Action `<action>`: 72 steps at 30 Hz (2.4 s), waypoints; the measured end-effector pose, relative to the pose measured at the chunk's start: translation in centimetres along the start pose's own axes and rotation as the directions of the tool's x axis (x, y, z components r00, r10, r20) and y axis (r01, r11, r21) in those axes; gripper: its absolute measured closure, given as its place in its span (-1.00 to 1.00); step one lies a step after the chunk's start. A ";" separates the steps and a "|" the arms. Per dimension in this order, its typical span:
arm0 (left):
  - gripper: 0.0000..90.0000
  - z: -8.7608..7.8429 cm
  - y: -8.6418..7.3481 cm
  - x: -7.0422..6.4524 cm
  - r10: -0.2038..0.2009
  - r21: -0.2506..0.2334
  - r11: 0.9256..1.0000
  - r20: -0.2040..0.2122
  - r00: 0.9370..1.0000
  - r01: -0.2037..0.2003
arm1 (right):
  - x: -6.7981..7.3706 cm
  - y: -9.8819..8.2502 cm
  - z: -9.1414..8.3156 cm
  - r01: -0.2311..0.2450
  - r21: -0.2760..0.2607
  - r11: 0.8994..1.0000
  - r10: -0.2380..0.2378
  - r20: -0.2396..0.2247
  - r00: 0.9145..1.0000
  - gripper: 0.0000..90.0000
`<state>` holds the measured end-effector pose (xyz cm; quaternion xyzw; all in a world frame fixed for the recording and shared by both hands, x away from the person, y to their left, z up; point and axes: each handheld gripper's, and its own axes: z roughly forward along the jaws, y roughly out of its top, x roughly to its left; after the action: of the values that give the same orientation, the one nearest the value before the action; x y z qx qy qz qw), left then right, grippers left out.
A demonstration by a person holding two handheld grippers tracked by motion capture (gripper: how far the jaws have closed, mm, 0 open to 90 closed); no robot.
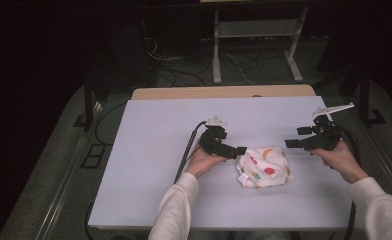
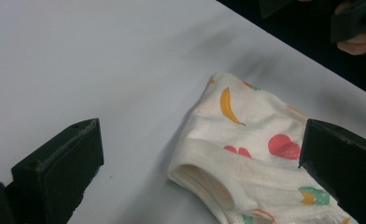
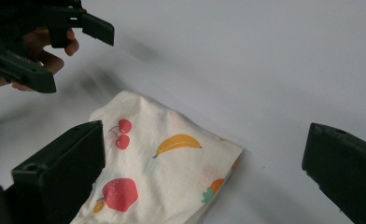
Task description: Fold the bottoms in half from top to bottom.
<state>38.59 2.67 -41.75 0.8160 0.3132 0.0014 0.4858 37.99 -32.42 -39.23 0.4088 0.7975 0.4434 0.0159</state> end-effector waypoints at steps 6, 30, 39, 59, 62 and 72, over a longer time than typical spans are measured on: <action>-1.00 0.6 -0.3 0.4 -0.008 0.009 1.000 0.009 1.000 0.007 | -0.8 -0.2 1.0 -0.010 0.017 1.000 0.010 0.008 1.000 -1.00; -1.00 2.4 -1.3 2.2 -0.069 0.004 0.998 0.020 0.997 0.069 | -2.8 -1.0 4.4 -0.035 0.085 0.996 0.033 0.020 0.999 -1.00; -0.51 2.7 -1.6 2.5 -0.119 0.035 0.992 0.077 0.990 0.117 | -2.9 -1.2 5.4 -0.007 0.106 0.994 0.008 -0.005 1.000 -0.66; 0.58 4.2 -2.2 2.9 -0.185 0.097 0.980 0.121 0.975 0.174 | -3.3 -1.6 6.4 0.048 0.153 0.987 -0.030 -0.119 0.992 0.79; 0.74 4.1 -2.1 2.6 -0.169 0.103 0.982 0.104 0.980 0.159 | -3.1 -1.7 6.3 0.052 0.160 0.986 -0.034 -0.114 0.993 0.88; 0.79 2.3 -1.2 1.7 -0.087 0.115 0.990 0.070 0.994 0.079 | -2.0 -1.3 6.2 0.050 0.142 0.989 -0.039 -0.075 0.996 0.91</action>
<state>40.05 2.13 -44.40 0.8278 0.3280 -0.0670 0.4502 40.88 -29.78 -44.63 0.3748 0.8364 0.3987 -0.0323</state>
